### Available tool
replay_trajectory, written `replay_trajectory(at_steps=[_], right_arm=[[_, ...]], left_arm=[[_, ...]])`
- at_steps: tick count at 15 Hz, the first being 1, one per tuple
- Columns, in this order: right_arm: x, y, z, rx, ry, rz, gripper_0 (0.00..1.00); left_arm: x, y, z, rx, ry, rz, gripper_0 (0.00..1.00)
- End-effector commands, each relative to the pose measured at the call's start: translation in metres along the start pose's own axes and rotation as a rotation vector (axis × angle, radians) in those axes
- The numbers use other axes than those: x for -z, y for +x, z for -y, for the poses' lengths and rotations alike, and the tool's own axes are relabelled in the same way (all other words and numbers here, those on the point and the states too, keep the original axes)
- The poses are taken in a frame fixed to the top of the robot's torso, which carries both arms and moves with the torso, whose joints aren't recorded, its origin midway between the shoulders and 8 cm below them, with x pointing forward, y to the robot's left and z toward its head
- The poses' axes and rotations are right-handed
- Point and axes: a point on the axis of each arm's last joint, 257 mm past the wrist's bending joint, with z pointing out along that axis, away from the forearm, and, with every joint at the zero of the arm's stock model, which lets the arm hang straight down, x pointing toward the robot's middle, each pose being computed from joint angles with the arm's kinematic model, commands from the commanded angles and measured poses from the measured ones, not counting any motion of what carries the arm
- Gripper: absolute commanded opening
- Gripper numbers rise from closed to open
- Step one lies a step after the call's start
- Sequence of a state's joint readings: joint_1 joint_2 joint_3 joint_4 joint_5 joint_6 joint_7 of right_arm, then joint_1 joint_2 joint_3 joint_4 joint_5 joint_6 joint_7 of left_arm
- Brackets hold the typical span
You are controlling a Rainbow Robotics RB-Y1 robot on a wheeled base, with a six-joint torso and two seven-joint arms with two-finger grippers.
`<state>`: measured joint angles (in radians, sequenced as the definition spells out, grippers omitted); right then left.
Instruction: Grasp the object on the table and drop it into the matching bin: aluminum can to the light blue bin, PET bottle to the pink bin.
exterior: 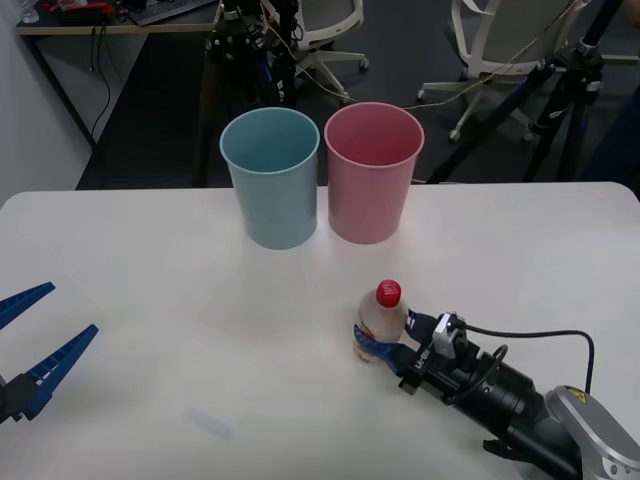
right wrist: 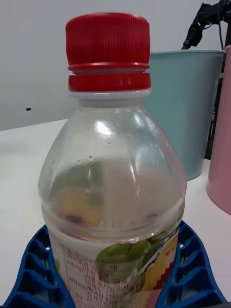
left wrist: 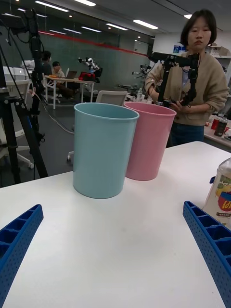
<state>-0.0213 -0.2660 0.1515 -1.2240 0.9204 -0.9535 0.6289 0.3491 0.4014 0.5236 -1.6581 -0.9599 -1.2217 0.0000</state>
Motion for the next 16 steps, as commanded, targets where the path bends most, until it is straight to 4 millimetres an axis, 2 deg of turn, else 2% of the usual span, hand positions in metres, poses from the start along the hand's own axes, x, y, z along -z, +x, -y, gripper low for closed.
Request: replay_trajectory(at_steps=[1, 3, 8, 12, 16], right_arm=[[0.004, 0.0, -0.002, -0.002, -0.01, 0.0, 0.0], [0.013, -0.006, -0.002, 0.012, -0.005, -0.001, 0.0], [0.053, -0.027, -0.002, -0.007, 0.068, -0.005, 0.0], [0.091, -0.063, 0.017, -0.012, 0.205, -0.02, 0.0], [0.112, -0.106, 0.042, -0.031, 0.335, -0.026, 0.0]], left_arm=[[0.0, 0.0, 0.0, 0.0, 0.0, 0.0, 1.0], [0.0, 0.0, 0.0, 0.0, 0.0, 0.0, 1.0], [0.0, 0.0, 0.0, 0.0, 0.0, 0.0, 1.0], [0.0, 0.0, 0.0, 0.0, 0.0, 0.0, 1.0], [0.0, 0.0, 0.0, 0.0, 0.0, 0.0, 1.0]])
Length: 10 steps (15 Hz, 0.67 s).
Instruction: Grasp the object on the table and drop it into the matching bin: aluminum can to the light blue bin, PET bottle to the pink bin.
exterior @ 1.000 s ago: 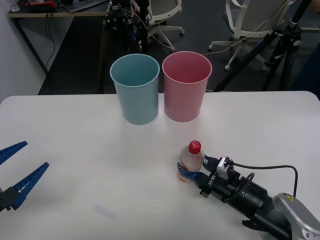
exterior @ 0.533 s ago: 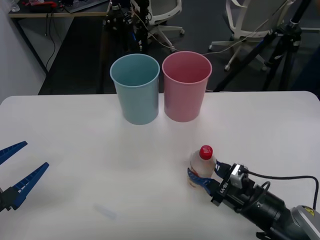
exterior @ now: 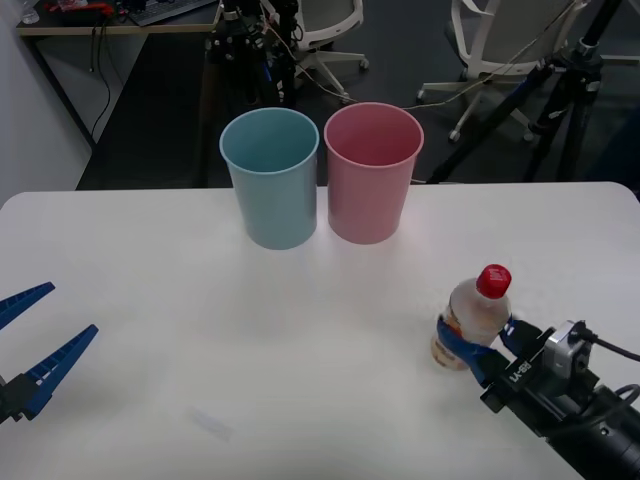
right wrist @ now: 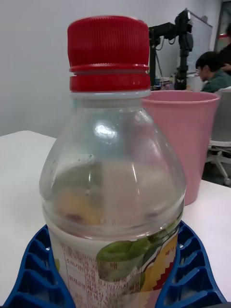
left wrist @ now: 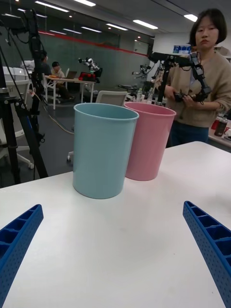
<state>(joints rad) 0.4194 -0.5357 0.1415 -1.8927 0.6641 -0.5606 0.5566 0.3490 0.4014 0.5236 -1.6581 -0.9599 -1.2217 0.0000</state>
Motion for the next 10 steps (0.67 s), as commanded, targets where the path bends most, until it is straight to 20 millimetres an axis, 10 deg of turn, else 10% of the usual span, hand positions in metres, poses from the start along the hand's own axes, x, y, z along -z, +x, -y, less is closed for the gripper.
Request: replay_trajectory(at_steps=[1, 10], right_arm=[[0.007, -0.036, 0.023, -0.009, 0.092, 0.007, 0.0], [0.011, -0.129, 0.05, -0.057, 0.112, 0.082, 0.0]], left_arm=[[0.0, 0.0, 0.0, 0.0, 0.0, 0.0, 1.0], [0.0, 0.0, 0.0, 0.0, 0.0, 0.0, 1.0]])
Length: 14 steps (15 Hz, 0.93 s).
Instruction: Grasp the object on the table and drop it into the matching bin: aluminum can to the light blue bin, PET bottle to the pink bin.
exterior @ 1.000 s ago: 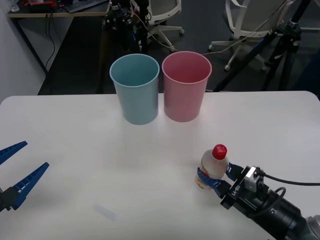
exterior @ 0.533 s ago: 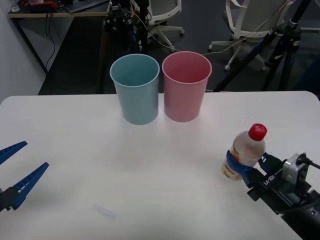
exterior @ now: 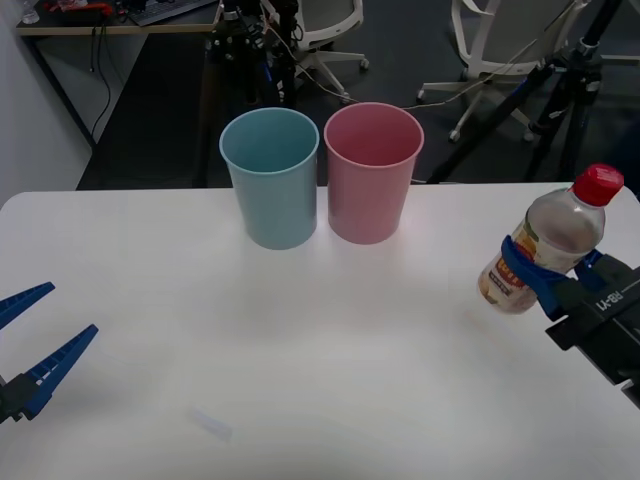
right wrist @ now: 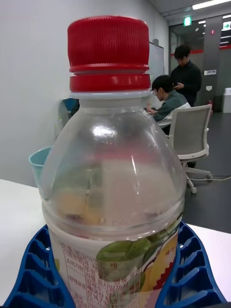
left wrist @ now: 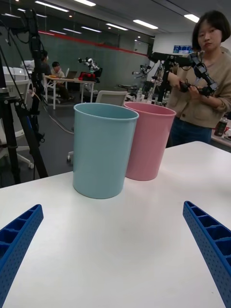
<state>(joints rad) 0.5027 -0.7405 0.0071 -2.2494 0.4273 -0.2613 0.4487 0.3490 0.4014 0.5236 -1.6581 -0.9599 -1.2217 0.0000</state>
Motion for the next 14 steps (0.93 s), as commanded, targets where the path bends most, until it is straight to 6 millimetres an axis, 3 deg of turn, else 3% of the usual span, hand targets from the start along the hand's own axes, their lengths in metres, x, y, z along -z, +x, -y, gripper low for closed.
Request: replay_trajectory(at_steps=[1, 7, 14], right_arm=[[0.0, -0.018, -0.003, -0.006, -0.033, 0.006, 0.0], [-0.015, -0.066, -0.019, -0.1, -0.129, -0.077, 0.0], [-0.083, -0.11, 0.0, -0.104, -0.143, -0.105, 0.0]], left_arm=[[0.0, 0.0, 0.0, 0.0, 0.0, 0.0, 1.0], [0.0, 0.0, 0.0, 0.0, 0.0, 0.0, 1.0], [0.0, 0.0, 0.0, 0.0, 0.0, 0.0, 1.0]])
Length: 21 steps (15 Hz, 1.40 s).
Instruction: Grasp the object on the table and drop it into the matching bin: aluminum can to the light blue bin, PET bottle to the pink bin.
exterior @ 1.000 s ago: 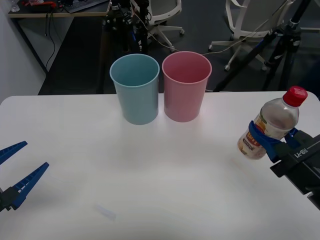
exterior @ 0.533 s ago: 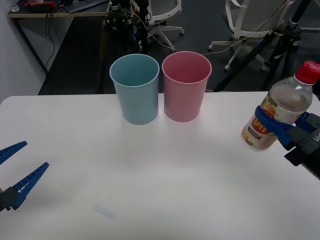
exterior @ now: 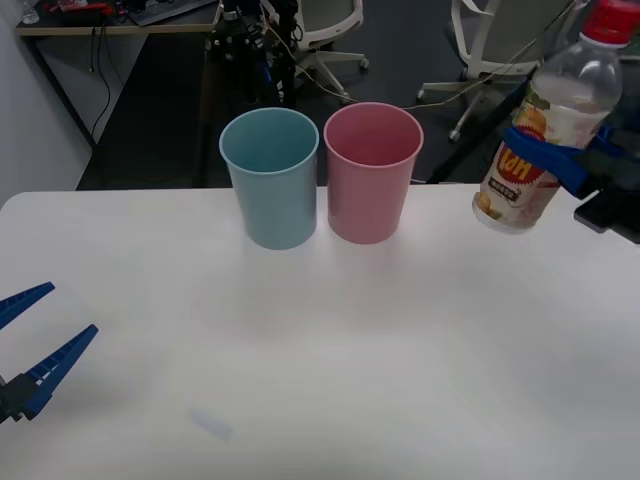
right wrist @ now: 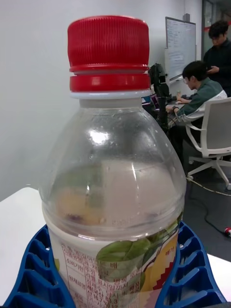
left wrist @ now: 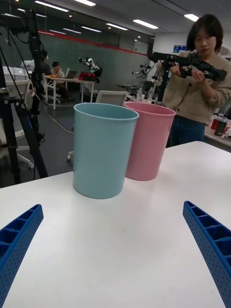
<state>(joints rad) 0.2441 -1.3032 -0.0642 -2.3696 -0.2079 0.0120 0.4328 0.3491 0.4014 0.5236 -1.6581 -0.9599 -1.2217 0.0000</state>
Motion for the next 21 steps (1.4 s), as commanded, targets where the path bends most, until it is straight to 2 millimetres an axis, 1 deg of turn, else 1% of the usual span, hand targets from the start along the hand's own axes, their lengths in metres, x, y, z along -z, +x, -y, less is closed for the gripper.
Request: replay_trajectory(at_steps=[1, 2, 3, 5, 7, 8, 10, 13, 16, 18, 21], right_arm=[[-0.033, -0.016, 0.012, -0.009, -0.007, 0.0, 0.0], [-0.044, -0.018, 0.014, -0.005, -0.01, 0.0, 0.0], [-0.061, -0.021, 0.017, -0.006, -0.014, 0.004, 0.0], [-0.088, -0.023, 0.024, -0.014, -0.015, 0.005, 0.0], [-0.117, -0.022, 0.029, -0.02, -0.013, -0.002, 0.0], [-0.127, -0.02, 0.03, -0.022, -0.015, -0.004, 0.0], [-0.156, -0.019, 0.035, -0.018, -0.013, -0.008, 0.0], [-0.192, -0.014, 0.044, -0.016, 0.0, -0.016, 0.0], [-0.221, -0.015, 0.054, -0.013, 0.017, -0.006, 0.0], [-0.233, -0.013, 0.061, 0.001, 0.037, 0.002, 0.0], [-0.249, 0.002, 0.063, 0.012, 0.047, 0.001, 0.0]], left_arm=[[0.0, 0.0, 0.0, 0.0, 0.0, 0.0, 1.0], [0.0, 0.0, 0.0, 0.0, 0.0, 0.0, 1.0], [0.0, 0.0, 0.0, 0.0, 0.0, 0.0, 1.0], [0.0, 0.0, 0.0, 0.0, 0.0, 0.0, 1.0], [0.0, 0.0, 0.0, 0.0, 0.0, 0.0, 1.0], [0.0, 0.0, 0.0, 0.0, 0.0, 0.0, 1.0], [0.0, 0.0, 0.0, 0.0, 0.0, 0.0, 1.0], [0.0, 0.0, 0.0, 0.0, 0.0, 0.0, 1.0], [0.0, 0.0, 0.0, 0.0, 0.0, 0.0, 1.0], [0.0, 0.0, 0.0, 0.0, 0.0, 0.0, 1.0], [0.0, 0.0, 0.0, 0.0, 0.0, 0.0, 1.0]])
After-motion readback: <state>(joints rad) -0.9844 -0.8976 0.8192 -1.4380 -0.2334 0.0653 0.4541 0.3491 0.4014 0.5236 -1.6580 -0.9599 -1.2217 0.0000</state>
